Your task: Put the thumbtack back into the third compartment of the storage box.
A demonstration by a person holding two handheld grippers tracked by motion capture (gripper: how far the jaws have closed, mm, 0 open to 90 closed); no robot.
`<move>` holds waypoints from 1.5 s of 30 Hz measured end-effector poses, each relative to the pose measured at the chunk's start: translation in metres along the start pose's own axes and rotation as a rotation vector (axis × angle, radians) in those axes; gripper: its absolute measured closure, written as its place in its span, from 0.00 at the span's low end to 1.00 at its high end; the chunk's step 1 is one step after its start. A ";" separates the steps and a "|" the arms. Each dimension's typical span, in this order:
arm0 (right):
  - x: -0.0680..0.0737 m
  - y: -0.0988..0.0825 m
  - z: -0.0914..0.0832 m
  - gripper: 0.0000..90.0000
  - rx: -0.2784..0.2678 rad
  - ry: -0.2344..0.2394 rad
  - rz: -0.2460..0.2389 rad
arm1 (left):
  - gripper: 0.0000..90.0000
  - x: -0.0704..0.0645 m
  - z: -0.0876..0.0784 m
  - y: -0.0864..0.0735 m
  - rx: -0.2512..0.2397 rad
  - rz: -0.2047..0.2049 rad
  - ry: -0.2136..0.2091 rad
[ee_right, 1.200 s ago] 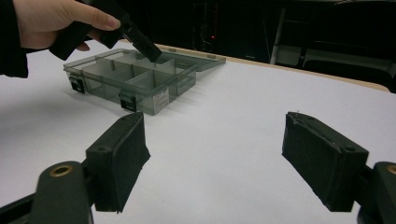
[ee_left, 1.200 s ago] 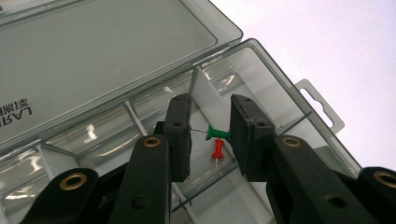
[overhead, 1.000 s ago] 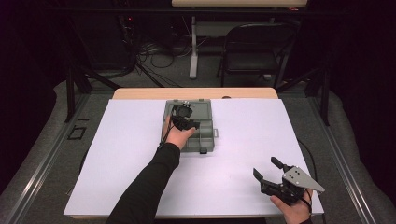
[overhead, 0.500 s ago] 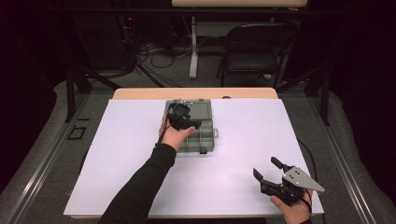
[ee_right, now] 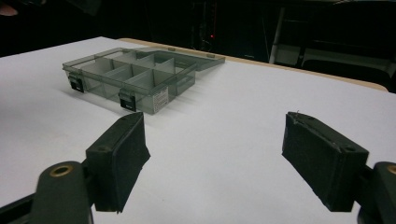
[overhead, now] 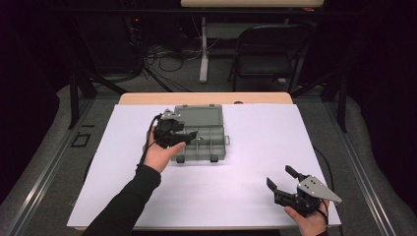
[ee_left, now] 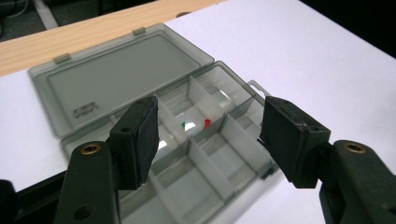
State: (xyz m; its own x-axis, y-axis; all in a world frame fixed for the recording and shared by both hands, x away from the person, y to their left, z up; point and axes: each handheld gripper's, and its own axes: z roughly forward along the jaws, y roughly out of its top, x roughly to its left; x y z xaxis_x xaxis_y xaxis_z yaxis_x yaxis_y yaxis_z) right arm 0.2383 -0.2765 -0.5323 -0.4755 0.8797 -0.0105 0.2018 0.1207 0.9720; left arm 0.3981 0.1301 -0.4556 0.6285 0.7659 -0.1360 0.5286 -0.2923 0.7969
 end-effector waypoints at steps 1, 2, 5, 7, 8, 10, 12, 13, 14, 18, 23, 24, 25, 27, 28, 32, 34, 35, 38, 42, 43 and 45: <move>0.000 0.000 0.000 0.23 -0.002 0.000 0.000 | 0.41 0.002 -0.007 -0.004 -0.010 -0.001 0.004; 0.000 0.000 0.000 0.23 0.000 -0.001 -0.001 | 0.41 0.005 -0.013 -0.008 -0.023 -0.006 0.007; 0.000 0.000 0.000 0.23 0.000 -0.003 0.000 | 0.41 0.013 -0.031 -0.022 -0.045 -0.027 0.012; 0.000 0.000 0.000 0.23 0.001 -0.004 0.000 | 0.41 0.018 -0.042 -0.032 -0.065 -0.042 0.016; 0.000 0.000 0.001 0.23 0.001 -0.004 0.001 | 0.41 0.020 -0.046 -0.036 -0.080 -0.049 0.020; 0.000 0.000 0.001 0.23 0.002 -0.003 -0.001 | 0.41 0.023 -0.054 -0.045 -0.091 -0.050 0.027; 0.000 0.000 0.001 0.23 0.004 -0.004 0.001 | 0.41 0.023 -0.061 -0.054 -0.102 -0.043 0.032; 0.000 0.000 0.001 0.23 0.006 -0.004 0.001 | 0.41 0.023 -0.063 -0.058 -0.108 -0.039 0.033; 0.000 0.000 0.002 0.23 0.003 -0.003 -0.001 | 0.41 0.023 -0.066 -0.063 -0.112 -0.037 0.035; 0.000 0.000 0.001 0.23 0.009 -0.003 -0.004 | 0.41 0.024 -0.075 -0.083 -0.123 -0.040 0.053; -0.002 0.000 0.001 0.23 0.009 -0.006 0.004 | 0.41 0.025 -0.083 -0.109 -0.122 -0.060 0.072; -0.002 0.000 0.001 0.23 0.011 -0.007 0.004 | 0.41 0.026 -0.084 -0.114 -0.123 -0.053 0.074; -0.002 0.000 0.001 0.23 0.011 -0.007 0.002 | 0.41 0.026 -0.085 -0.118 -0.127 -0.054 0.077; -0.001 0.000 0.001 0.23 0.014 -0.004 0.003 | 0.41 0.026 -0.087 -0.126 -0.131 -0.058 0.077; -0.001 0.000 0.001 0.23 0.015 -0.004 -0.001 | 0.41 0.027 -0.088 -0.129 -0.135 -0.058 0.077; -0.001 -0.001 0.003 0.23 0.016 -0.006 0.003 | 0.41 0.029 -0.090 -0.139 -0.143 -0.064 0.088; 0.000 -0.001 0.003 0.23 0.018 -0.004 0.001 | 0.41 0.031 -0.090 -0.142 -0.144 -0.068 0.095; 0.000 -0.001 0.003 0.23 0.021 -0.002 -0.001 | 0.41 0.032 -0.090 -0.144 -0.143 -0.071 0.099; 0.001 -0.002 0.004 0.23 0.024 0.001 -0.003 | 0.41 0.034 -0.091 -0.147 -0.143 -0.064 0.120; 0.001 -0.002 0.005 0.23 0.029 0.000 -0.001 | 0.41 0.036 -0.095 -0.150 -0.161 -0.059 0.139; 0.001 -0.003 0.005 0.23 0.031 -0.001 -0.001 | 0.41 0.037 -0.096 -0.151 -0.165 -0.061 0.143; 0.001 -0.003 0.005 0.23 0.031 0.000 -0.001 | 0.41 0.038 -0.097 -0.153 -0.174 -0.059 0.152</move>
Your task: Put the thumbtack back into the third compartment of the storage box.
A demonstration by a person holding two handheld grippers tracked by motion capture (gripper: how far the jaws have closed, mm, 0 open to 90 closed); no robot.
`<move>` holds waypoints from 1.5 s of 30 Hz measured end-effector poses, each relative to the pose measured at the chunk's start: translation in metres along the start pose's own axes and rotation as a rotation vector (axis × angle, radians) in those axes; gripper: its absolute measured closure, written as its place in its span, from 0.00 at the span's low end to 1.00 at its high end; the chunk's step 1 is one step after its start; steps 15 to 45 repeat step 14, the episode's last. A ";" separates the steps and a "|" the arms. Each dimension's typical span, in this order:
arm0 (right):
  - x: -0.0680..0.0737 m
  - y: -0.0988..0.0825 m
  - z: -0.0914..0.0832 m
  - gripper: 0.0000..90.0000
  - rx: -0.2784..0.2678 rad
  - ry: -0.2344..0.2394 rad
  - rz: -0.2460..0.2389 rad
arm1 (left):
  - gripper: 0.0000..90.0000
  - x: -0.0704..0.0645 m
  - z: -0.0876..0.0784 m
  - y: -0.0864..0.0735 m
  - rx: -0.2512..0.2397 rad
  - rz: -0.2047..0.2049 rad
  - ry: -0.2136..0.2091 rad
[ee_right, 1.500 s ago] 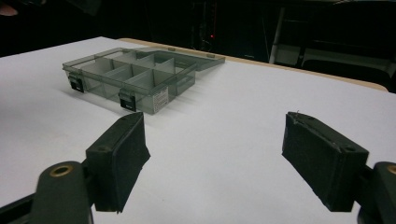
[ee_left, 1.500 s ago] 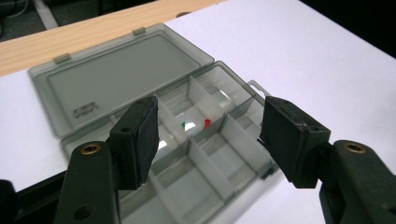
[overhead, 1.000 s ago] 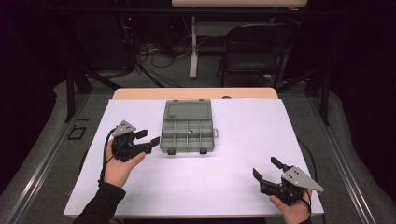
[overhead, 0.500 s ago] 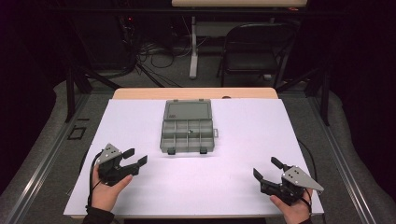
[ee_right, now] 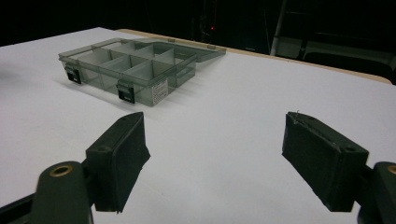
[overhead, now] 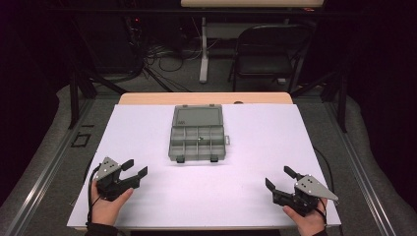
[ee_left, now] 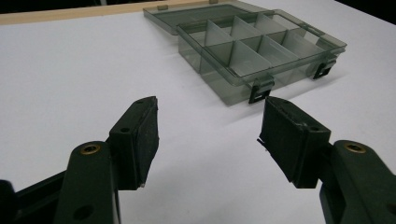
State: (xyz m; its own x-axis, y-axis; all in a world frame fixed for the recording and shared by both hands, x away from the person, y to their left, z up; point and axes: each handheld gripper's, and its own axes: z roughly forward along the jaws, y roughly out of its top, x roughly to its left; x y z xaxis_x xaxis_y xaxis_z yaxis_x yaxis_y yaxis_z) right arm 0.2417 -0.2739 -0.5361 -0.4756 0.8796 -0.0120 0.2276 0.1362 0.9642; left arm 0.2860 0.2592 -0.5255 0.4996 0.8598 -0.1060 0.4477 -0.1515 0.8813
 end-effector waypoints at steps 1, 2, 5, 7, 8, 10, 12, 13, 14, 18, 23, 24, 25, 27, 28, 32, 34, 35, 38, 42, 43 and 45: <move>0.000 0.000 0.000 0.23 0.000 0.001 -0.001 | 0.41 0.001 0.000 -0.001 -0.003 -0.001 0.002; 0.000 0.000 0.000 0.23 0.002 0.000 -0.003 | 0.40 0.002 0.000 -0.002 -0.004 0.003 0.009; -0.001 -0.001 0.001 0.23 0.006 -0.002 -0.004 | 0.41 0.004 0.000 -0.003 -0.002 -0.006 0.011; -0.001 -0.001 0.001 0.23 0.008 -0.001 -0.002 | 0.41 0.006 0.001 -0.004 0.000 -0.008 0.015; -0.001 -0.001 0.001 0.23 0.010 0.000 -0.001 | 0.40 0.006 0.001 -0.005 0.000 -0.013 0.016; -0.002 -0.001 0.002 0.23 0.013 -0.001 -0.003 | 0.40 0.007 0.002 -0.005 0.006 -0.017 0.024; -0.002 -0.002 0.002 0.23 0.016 0.002 -0.001 | 0.40 0.008 0.002 -0.005 0.014 -0.019 0.023; -0.002 -0.002 0.002 0.23 0.018 0.002 0.000 | 0.40 0.009 0.003 -0.006 0.018 -0.021 0.028; -0.003 -0.002 0.002 0.23 0.021 0.003 0.001 | 0.40 0.009 0.003 -0.006 0.022 -0.025 0.028; -0.003 -0.002 0.002 0.23 0.021 0.003 0.001 | 0.40 0.009 0.003 -0.006 0.022 -0.025 0.028; -0.003 -0.002 0.002 0.23 0.021 0.003 0.001 | 0.40 0.009 0.003 -0.006 0.022 -0.025 0.028; -0.003 -0.002 0.002 0.23 0.021 0.003 0.001 | 0.40 0.009 0.003 -0.006 0.022 -0.025 0.028; -0.003 -0.002 0.002 0.23 0.021 0.003 0.001 | 0.40 0.009 0.003 -0.006 0.022 -0.025 0.028; -0.003 -0.002 0.002 0.23 0.021 0.003 0.001 | 0.40 0.009 0.003 -0.006 0.022 -0.025 0.028; -0.003 -0.002 0.002 0.23 0.021 0.003 0.001 | 0.40 0.009 0.003 -0.006 0.022 -0.025 0.028; -0.003 -0.002 0.002 0.23 0.021 0.003 0.001 | 0.40 0.009 0.003 -0.006 0.022 -0.025 0.028; -0.003 -0.002 0.002 0.23 0.021 0.003 0.001 | 0.40 0.009 0.003 -0.006 0.022 -0.025 0.028; -0.003 -0.002 0.002 0.23 0.021 0.003 0.001 | 0.40 0.009 0.003 -0.006 0.022 -0.025 0.028; -0.003 -0.002 0.002 0.23 0.021 0.003 0.001 | 0.40 0.009 0.003 -0.006 0.022 -0.025 0.028; -0.003 -0.002 0.002 0.23 0.021 0.003 0.001 | 0.40 0.009 0.003 -0.006 0.022 -0.025 0.028; -0.003 -0.002 0.002 0.23 0.021 0.003 0.001 | 0.40 0.009 0.003 -0.006 0.022 -0.025 0.028; -0.003 -0.002 0.002 0.23 0.021 0.003 0.001 | 0.40 0.009 0.003 -0.006 0.022 -0.025 0.028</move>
